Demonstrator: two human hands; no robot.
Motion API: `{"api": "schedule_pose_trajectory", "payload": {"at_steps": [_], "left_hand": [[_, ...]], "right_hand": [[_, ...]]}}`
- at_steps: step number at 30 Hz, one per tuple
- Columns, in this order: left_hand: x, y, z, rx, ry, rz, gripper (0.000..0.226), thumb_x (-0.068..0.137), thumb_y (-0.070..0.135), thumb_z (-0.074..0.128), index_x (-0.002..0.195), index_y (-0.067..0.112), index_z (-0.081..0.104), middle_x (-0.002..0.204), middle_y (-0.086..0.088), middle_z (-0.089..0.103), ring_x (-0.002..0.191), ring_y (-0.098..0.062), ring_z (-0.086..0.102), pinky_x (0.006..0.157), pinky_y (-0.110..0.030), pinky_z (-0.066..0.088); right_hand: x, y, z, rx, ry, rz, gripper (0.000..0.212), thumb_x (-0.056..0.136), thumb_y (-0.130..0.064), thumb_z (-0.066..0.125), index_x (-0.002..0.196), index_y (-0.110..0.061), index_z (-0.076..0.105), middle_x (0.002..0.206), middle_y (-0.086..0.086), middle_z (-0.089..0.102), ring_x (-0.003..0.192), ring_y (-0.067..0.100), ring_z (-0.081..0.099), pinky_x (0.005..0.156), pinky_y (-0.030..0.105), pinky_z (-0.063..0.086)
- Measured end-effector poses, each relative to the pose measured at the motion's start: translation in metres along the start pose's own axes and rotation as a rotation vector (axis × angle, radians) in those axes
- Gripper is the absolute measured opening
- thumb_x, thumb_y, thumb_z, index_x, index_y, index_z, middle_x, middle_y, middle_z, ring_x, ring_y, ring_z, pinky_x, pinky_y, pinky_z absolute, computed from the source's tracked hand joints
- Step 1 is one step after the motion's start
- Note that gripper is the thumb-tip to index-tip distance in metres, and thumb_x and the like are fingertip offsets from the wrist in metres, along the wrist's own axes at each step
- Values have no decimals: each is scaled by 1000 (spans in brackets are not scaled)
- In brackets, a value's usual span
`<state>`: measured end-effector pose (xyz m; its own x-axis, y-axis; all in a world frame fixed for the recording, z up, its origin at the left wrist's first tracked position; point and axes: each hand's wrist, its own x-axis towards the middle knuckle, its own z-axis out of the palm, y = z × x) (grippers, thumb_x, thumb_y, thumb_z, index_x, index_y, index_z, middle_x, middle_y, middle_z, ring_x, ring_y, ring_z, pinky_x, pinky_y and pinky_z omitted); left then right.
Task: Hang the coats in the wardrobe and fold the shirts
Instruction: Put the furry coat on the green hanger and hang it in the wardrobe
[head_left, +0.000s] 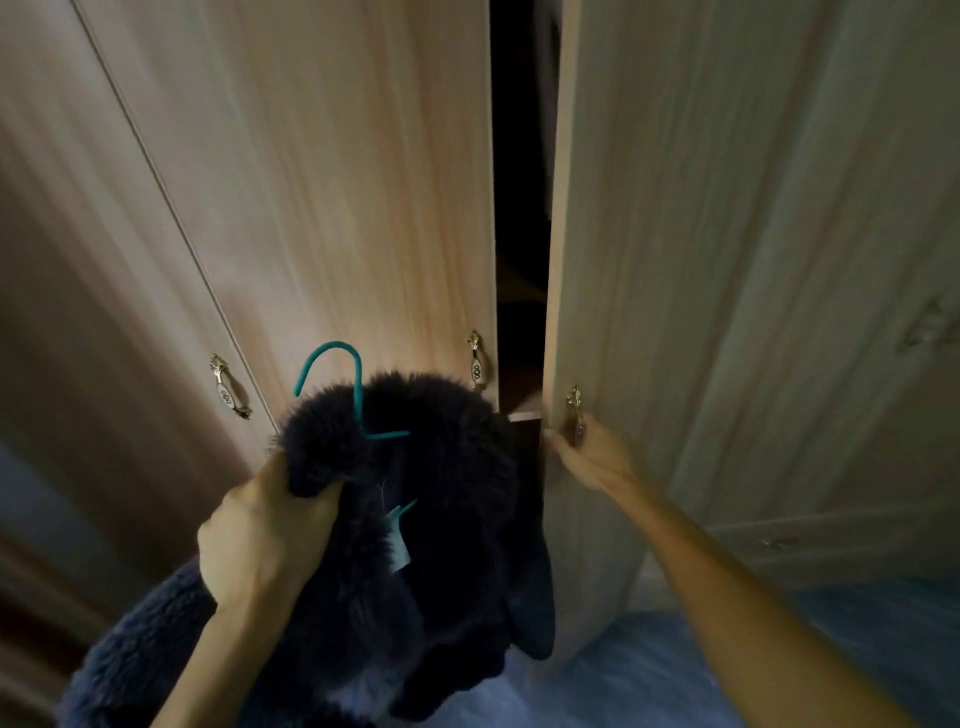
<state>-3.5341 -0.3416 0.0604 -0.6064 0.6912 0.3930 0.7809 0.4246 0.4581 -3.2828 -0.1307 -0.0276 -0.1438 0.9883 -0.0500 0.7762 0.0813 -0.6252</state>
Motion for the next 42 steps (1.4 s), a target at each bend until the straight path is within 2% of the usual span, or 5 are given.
{"api": "schedule_pose_trajectory", "payload": {"at_steps": [3, 8, 18, 34, 42], "left_hand": [[-22, -5, -8, 15, -52, 33, 33, 79, 50, 63, 86, 18, 58, 75, -19, 65, 73, -41, 62, 61, -36, 42], [-55, 13, -15, 22, -127, 119, 34, 78, 50, 61, 92, 20, 57, 77, -17, 66, 74, -41, 62, 61, -35, 40], [-84, 100, -20, -93, -91, 279, 27, 80, 40, 63, 93, 16, 58, 79, -21, 65, 73, -44, 60, 60, -37, 40], [-128, 231, 9, -200, -39, 367, 32, 83, 46, 58, 95, 17, 59, 81, -18, 65, 77, -44, 59, 62, -36, 36], [-134, 244, 16, -205, -55, 398, 29, 84, 45, 58, 97, 20, 58, 78, -12, 65, 74, -41, 60, 60, -32, 31]], "right_hand": [[-39, 18, -18, -27, 72, 113, 100, 58, -93, 42, 122, -18, 57, 110, 4, 66, 102, 28, 62, 88, 36, 49], [-80, 44, -43, -312, 344, 240, 73, 77, -75, 46, 110, -12, 61, 100, 9, 66, 91, 28, 62, 71, 31, 46], [-118, 106, -81, -388, 564, 118, 123, 67, -77, 59, 150, -16, -7, 157, 19, 9, 145, 34, 7, 115, 52, 10], [-153, 237, -179, -262, 757, 193, 89, 85, -55, 56, 150, -13, 11, 150, 25, 26, 138, 39, 24, 111, 57, 23], [-168, 187, -180, -105, 1069, -466, 49, 90, -22, 52, 135, -7, 38, 136, 20, 44, 124, 33, 44, 105, 46, 34]]}}
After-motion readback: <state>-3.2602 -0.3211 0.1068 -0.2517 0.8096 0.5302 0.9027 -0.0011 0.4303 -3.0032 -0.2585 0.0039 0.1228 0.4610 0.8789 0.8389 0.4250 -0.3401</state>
